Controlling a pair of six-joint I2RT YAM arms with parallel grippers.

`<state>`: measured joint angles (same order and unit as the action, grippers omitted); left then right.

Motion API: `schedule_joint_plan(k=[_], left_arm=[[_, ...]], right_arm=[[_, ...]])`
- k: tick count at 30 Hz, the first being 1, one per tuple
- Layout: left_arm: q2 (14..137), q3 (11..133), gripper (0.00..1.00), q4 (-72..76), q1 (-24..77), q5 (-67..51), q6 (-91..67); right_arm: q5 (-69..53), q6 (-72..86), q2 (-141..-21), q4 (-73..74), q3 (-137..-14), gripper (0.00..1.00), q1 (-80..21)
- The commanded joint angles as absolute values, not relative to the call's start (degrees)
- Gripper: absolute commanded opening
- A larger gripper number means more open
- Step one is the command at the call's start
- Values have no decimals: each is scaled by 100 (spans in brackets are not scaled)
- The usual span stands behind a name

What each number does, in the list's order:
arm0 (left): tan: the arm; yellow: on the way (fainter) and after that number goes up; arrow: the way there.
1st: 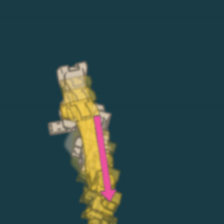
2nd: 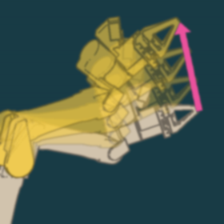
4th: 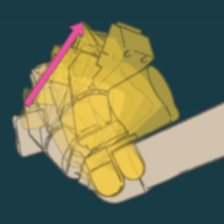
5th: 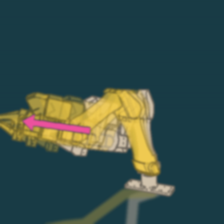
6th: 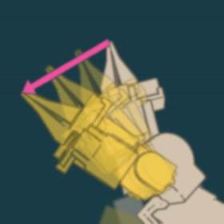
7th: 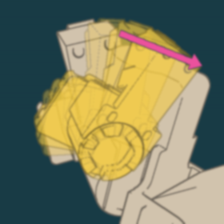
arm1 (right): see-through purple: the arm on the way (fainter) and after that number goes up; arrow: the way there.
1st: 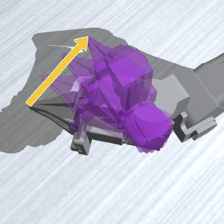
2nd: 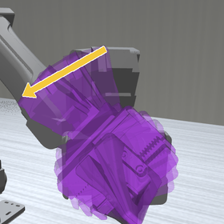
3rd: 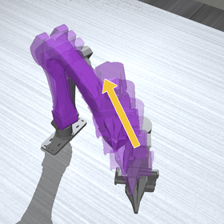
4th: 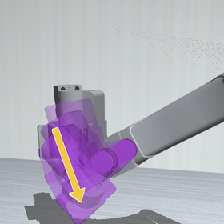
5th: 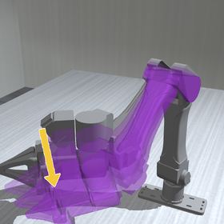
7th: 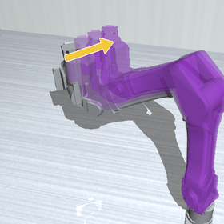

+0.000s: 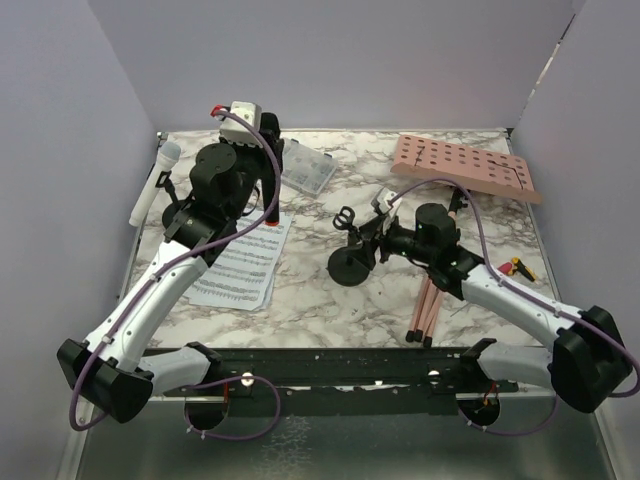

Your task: Pack up the instrument practice props

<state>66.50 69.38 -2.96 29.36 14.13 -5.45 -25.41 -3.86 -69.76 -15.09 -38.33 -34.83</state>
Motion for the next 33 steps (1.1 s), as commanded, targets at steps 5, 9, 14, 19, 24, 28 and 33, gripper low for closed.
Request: schedule_joint_plan(k=[5, 9, 14, 19, 24, 28, 33], left_arm=[[6582, 7826, 0, -442, 2944, 176, -1241], [6592, 7998, 0, -383, 2998, -479, -1619], [6592, 7795, 0, 314, 3122, -1146, -2224], [6671, 7340, 0, 1252, 3300, -1613, -2992], [6864, 7173, 0, 1709, 3658, -1839, -3205], [6974, 7108, 0, 2034, 4011, -1846, -3208], [7036, 7040, 0, 2164, 4140, -1815, -3183]], right_arm=[[-2654, -358, -6007, -714, -4715, 80, -3513], [-2873, -231, -5873, -738, -5093, 84, -3510], [-3386, 389, -5959, -1150, -5437, 84, -3513], [-3789, 1149, -6222, -1913, -5536, 84, -3508], [-3953, 1693, -6425, -2412, -5591, 84, -3515], [-3948, 1822, -6476, -2557, -5631, 80, -3513], [-3786, 1785, -6449, -2322, -5682, 51, -3517]])
